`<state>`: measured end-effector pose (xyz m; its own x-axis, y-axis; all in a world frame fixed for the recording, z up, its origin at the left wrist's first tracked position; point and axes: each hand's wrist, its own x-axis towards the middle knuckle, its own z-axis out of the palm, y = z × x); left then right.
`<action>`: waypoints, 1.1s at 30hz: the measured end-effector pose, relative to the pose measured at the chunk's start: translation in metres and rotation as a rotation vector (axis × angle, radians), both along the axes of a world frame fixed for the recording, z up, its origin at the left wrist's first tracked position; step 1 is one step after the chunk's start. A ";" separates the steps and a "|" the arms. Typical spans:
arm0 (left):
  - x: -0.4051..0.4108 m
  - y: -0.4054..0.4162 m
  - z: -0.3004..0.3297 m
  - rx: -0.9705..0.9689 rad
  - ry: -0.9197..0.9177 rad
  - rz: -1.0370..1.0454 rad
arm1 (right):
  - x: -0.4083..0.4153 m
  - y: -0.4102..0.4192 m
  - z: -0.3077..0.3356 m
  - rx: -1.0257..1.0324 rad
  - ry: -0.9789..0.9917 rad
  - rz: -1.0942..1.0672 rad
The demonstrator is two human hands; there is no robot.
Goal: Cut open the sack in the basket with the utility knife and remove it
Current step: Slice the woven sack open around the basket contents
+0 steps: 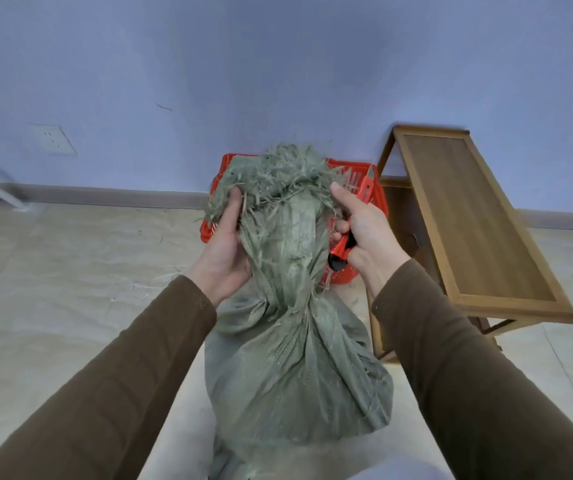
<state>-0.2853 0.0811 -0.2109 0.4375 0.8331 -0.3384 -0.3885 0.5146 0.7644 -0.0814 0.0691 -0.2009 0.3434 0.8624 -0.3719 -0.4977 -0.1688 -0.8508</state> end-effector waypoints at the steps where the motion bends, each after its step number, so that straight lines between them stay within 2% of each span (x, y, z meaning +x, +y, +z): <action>1: -0.005 -0.002 0.010 -0.009 0.016 0.002 | 0.001 0.001 0.007 -0.035 -0.023 -0.005; 4: -0.014 -0.011 0.048 -0.026 0.050 -0.025 | 0.005 0.003 0.028 -0.164 0.046 0.067; 6: -0.019 -0.017 0.075 -0.028 0.079 -0.038 | 0.007 0.001 0.047 -0.246 0.178 0.207; 8: -0.025 -0.020 0.097 -0.041 0.147 -0.048 | 0.006 -0.004 0.068 -0.320 0.225 0.341; 12: -0.044 -0.018 0.135 -0.087 0.345 -0.042 | -0.006 -0.016 0.110 -0.494 0.090 0.413; 14: -0.053 -0.015 0.148 -0.132 0.401 0.078 | -0.006 -0.024 0.128 -0.555 0.082 0.331; 17: -0.060 -0.018 0.163 -0.223 0.552 0.393 | -0.004 -0.042 0.168 -0.504 0.180 0.083; 19: -0.053 -0.038 0.180 -0.352 0.656 0.590 | -0.006 -0.058 0.200 -0.478 0.180 0.043; 21: -0.029 -0.072 0.204 -0.492 0.642 0.683 | -0.008 -0.077 0.227 -0.501 0.118 0.069; 22: -0.011 -0.092 0.215 -0.536 0.592 0.662 | -0.008 -0.087 0.238 -0.519 0.075 0.081; 26: 0.072 -0.142 0.271 -0.614 0.364 0.153 | -0.001 -0.128 0.273 -0.545 -0.065 0.154; 28: 0.102 -0.140 0.285 -0.617 0.276 0.037 | 0.009 -0.146 0.281 -0.569 -0.099 0.211; 31: 0.121 -0.132 0.287 -0.651 0.258 0.169 | 0.034 -0.169 0.294 -0.599 -0.191 0.297; 33: 0.123 -0.134 0.278 -0.616 0.305 0.293 | 0.057 -0.179 0.304 -0.556 -0.358 0.298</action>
<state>-0.1619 -0.0530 0.0672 0.0387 0.5210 -0.8527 -0.3923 0.7927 0.4666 -0.0248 -0.1104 0.1027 0.3061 0.6543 -0.6915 -0.0700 -0.7090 -0.7018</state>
